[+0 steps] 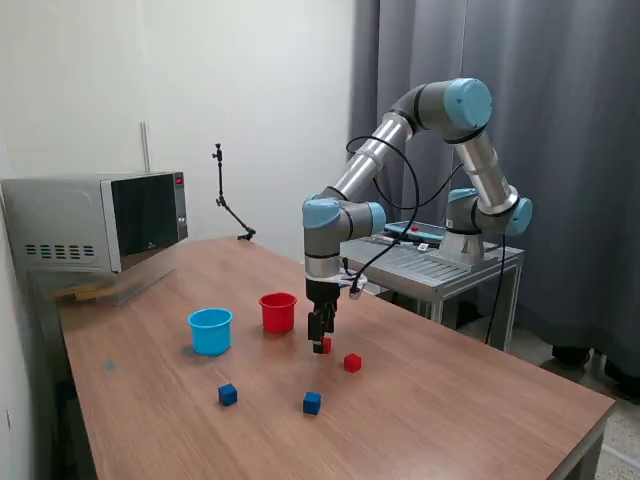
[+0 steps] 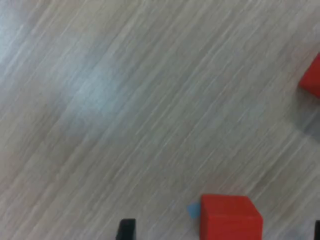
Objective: Place red objects in the red bin, and blue objects in the blue bin.
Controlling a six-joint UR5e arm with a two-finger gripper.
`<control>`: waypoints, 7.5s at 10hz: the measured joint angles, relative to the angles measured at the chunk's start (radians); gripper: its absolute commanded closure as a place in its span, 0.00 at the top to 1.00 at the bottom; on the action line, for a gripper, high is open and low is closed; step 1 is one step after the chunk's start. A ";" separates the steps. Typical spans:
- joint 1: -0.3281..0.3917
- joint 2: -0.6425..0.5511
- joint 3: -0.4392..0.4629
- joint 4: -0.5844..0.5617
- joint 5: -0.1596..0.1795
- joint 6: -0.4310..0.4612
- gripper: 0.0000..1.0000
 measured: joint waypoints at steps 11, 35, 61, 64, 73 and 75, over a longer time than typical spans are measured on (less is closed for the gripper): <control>0.022 -0.002 0.002 0.002 0.004 0.006 0.00; -0.193 -0.209 0.023 0.135 -0.069 -0.237 0.00; 0.016 -0.139 -0.052 0.166 -0.065 -0.319 1.00; 0.121 -0.156 0.012 0.208 -0.042 -0.502 1.00; 0.171 -0.118 -0.012 0.246 0.043 -0.953 1.00; 0.169 -0.063 -0.051 0.267 0.043 -0.958 1.00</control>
